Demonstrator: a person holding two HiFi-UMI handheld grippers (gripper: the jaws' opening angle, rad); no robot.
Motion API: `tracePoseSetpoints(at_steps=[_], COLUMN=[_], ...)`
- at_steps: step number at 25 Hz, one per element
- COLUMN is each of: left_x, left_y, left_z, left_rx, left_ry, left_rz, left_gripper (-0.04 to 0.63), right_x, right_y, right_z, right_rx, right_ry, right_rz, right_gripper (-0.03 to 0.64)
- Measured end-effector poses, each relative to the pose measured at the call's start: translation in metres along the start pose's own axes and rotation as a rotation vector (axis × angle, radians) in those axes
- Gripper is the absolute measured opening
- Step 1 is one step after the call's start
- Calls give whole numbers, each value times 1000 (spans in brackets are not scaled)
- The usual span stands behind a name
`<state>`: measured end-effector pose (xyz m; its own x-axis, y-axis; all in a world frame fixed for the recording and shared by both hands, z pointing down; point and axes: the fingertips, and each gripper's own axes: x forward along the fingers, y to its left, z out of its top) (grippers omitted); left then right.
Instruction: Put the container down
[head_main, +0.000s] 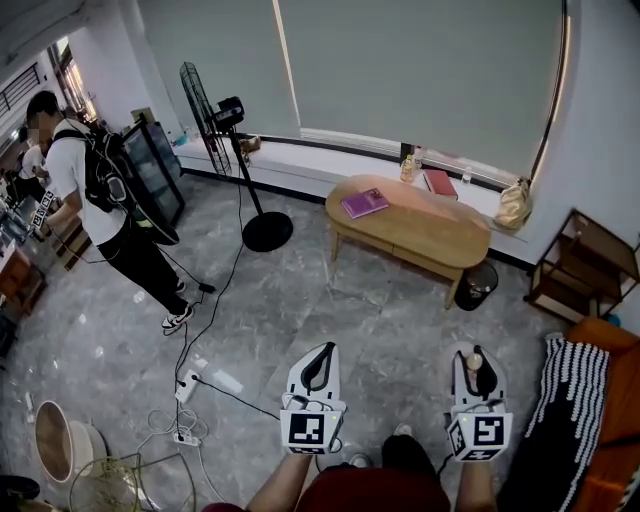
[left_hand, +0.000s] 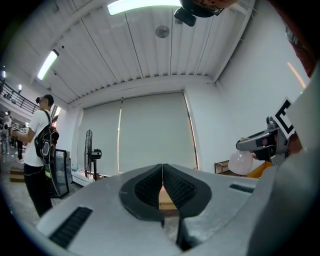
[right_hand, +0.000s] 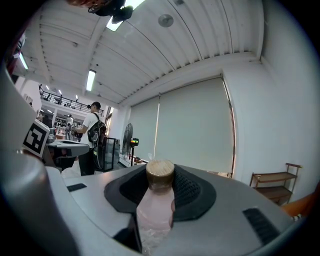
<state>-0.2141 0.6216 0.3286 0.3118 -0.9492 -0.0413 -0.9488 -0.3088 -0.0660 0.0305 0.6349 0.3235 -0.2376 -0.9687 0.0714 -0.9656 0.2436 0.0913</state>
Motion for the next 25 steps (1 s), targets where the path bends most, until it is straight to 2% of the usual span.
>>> tracePoseSetpoints(at_steps=[11, 25], left_x=[81, 225], left_y=[-6, -51], left_z=[-21, -11], left_rx=[15, 22], left_ry=[37, 36], left_rz=[1, 3], left_gripper=[9, 9], right_x=[67, 167], right_y=[-50, -159], right_z=[-16, -24], right_rx=[26, 32], right_ry=[12, 34], right_rz=[-3, 9], right_gripper=[133, 133])
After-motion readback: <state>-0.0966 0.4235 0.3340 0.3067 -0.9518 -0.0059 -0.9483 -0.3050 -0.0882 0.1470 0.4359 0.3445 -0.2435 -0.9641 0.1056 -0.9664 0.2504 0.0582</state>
